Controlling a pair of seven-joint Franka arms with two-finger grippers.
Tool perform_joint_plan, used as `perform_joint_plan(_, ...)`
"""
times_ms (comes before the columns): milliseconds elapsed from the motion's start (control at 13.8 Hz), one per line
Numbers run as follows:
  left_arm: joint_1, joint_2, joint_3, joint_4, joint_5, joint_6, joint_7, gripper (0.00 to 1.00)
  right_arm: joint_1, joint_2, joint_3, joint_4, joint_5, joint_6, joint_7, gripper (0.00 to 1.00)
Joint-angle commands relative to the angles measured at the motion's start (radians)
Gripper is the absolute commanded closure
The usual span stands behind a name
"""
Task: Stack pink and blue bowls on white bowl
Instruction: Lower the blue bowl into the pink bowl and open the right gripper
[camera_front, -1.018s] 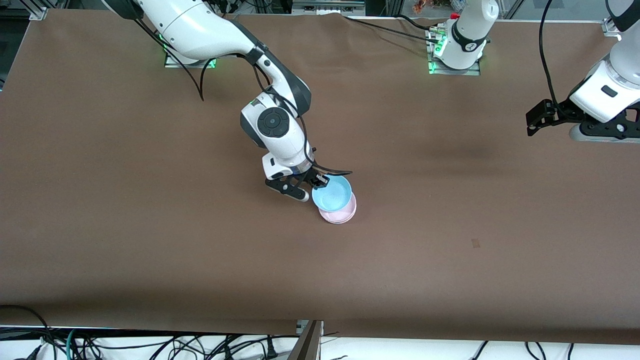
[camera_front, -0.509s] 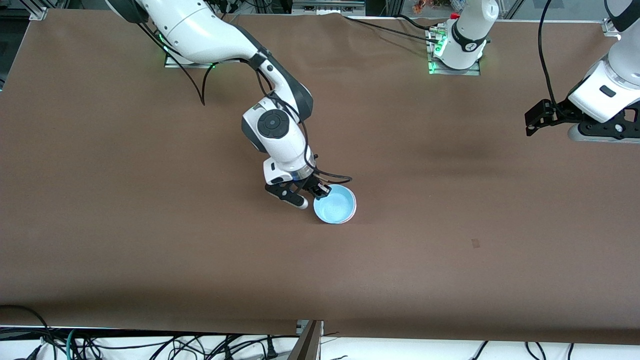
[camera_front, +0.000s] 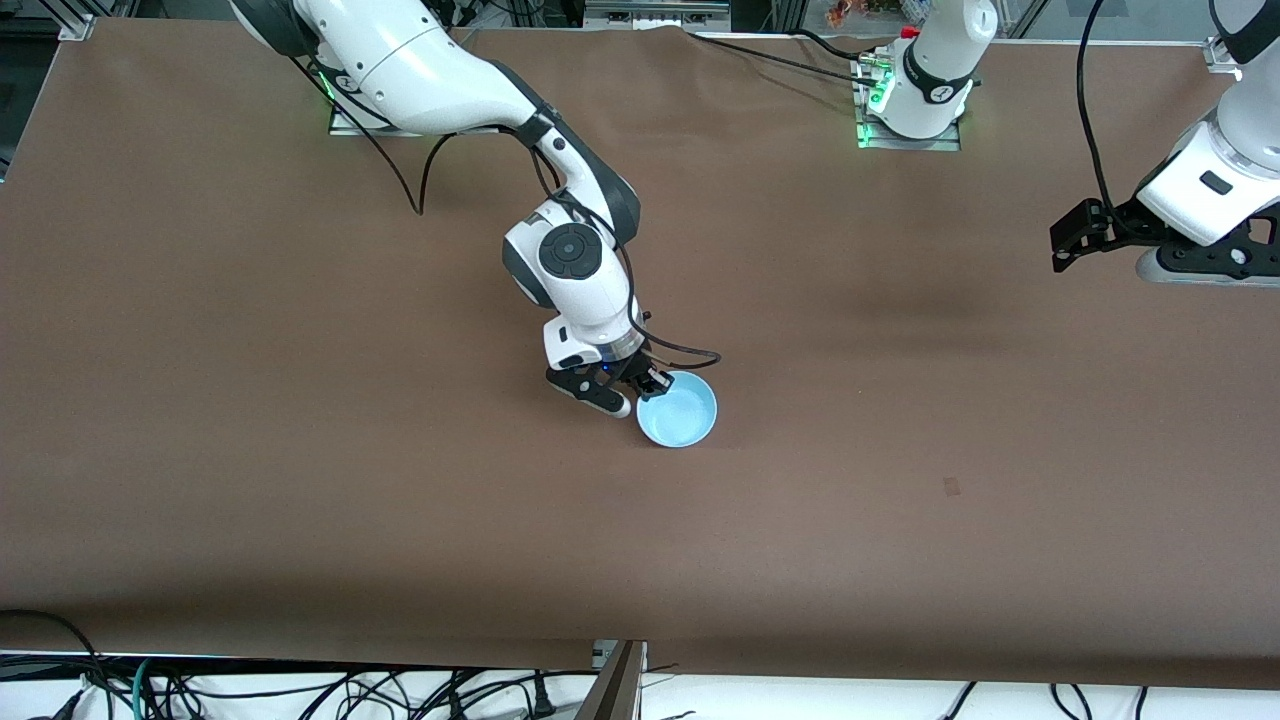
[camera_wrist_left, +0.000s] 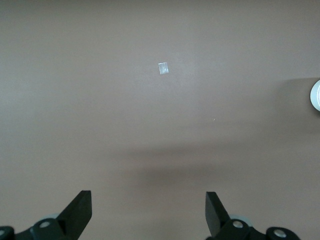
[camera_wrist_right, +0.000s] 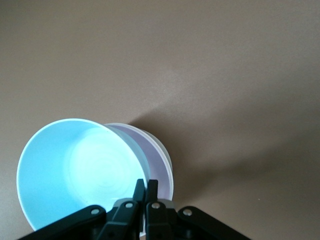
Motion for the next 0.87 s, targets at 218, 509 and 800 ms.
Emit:
perform_joint_plan(218,0.008,-0.008,0.0,-0.004,-0.021,-0.006,0.025,0.0,0.018,0.011,-0.016,0.033,-0.023,-0.024,0.023,1.0)
perform_joint_plan(509,0.008,-0.008,0.0,-0.004,-0.023,-0.011,0.024,0.0,0.015,0.011,-0.016,0.033,-0.024,-0.041,0.023,1.0)
perform_joint_plan(800,0.008,-0.008,0.0,-0.004,-0.023,-0.014,0.025,0.0,0.017,0.012,-0.016,0.033,-0.023,-0.044,0.023,1.0)
